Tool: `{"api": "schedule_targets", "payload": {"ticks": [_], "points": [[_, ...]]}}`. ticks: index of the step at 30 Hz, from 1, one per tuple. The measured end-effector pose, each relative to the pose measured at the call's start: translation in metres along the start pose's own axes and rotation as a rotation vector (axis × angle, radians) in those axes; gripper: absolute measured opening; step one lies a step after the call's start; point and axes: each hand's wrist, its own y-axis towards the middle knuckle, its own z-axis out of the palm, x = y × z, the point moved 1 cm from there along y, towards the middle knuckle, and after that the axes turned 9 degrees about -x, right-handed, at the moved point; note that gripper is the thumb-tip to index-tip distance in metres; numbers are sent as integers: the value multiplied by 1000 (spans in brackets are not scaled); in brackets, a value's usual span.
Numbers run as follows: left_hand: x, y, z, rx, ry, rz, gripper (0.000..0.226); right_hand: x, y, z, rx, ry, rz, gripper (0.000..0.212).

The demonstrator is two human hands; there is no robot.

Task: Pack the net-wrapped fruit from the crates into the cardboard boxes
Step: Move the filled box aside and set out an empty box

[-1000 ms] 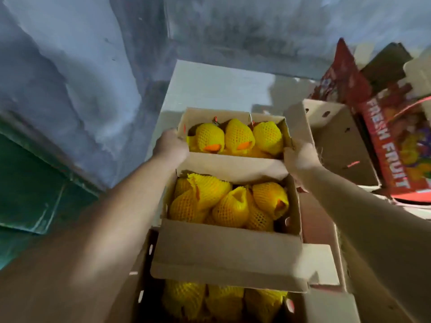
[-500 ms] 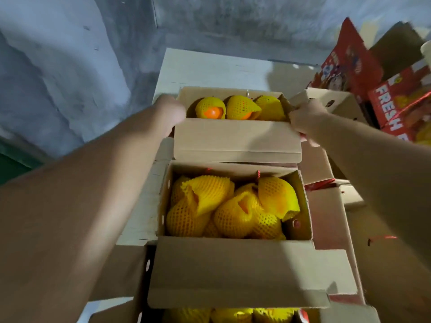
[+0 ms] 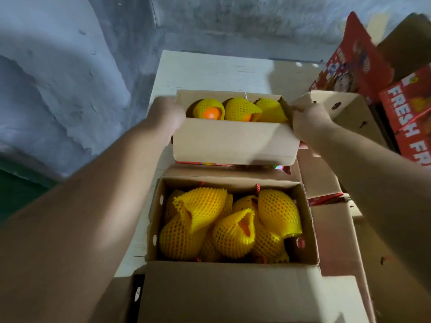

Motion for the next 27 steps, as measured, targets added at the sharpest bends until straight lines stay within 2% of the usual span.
{"api": "schedule_targets", "payload": {"ticks": [4, 6, 11, 14, 15, 16, 18, 20, 21, 23, 27], "points": [[51, -38, 1, -32, 134, 203, 32, -42, -47, 16, -73, 32, -179, 39], [65, -50, 1, -26, 215, 247, 30, -58, -68, 21, -75, 68, -168, 45], [61, -60, -11, 80, 455, 217, 35, -55, -80, 18, 21, 78, -60, 51], [54, -73, -33, 250, 611, 132, 43, -52, -117, 4, 75, 107, -19, 45], [53, -82, -41, 257, 673, 121, 47, -55, -140, -4, 102, 152, -48, 47], [53, -95, -47, 197, 711, 149, 49, -58, -165, -14, 131, 207, -91, 49], [52, -142, -51, 44, 594, 260, 53, -75, -217, -35, 142, 308, -170, 51], [44, -215, -47, 10, 345, 419, 53, -100, -266, -59, 61, 412, -165, 49], [40, -254, -41, 53, 210, 476, 48, -115, -288, -71, 1, 455, -146, 47], [30, -335, -23, 205, -59, 482, 39, -141, -317, -102, -96, 501, -134, 47], [9, -469, 33, 400, -337, 440, 31, -178, -336, -167, -147, 450, -274, 51]]}}
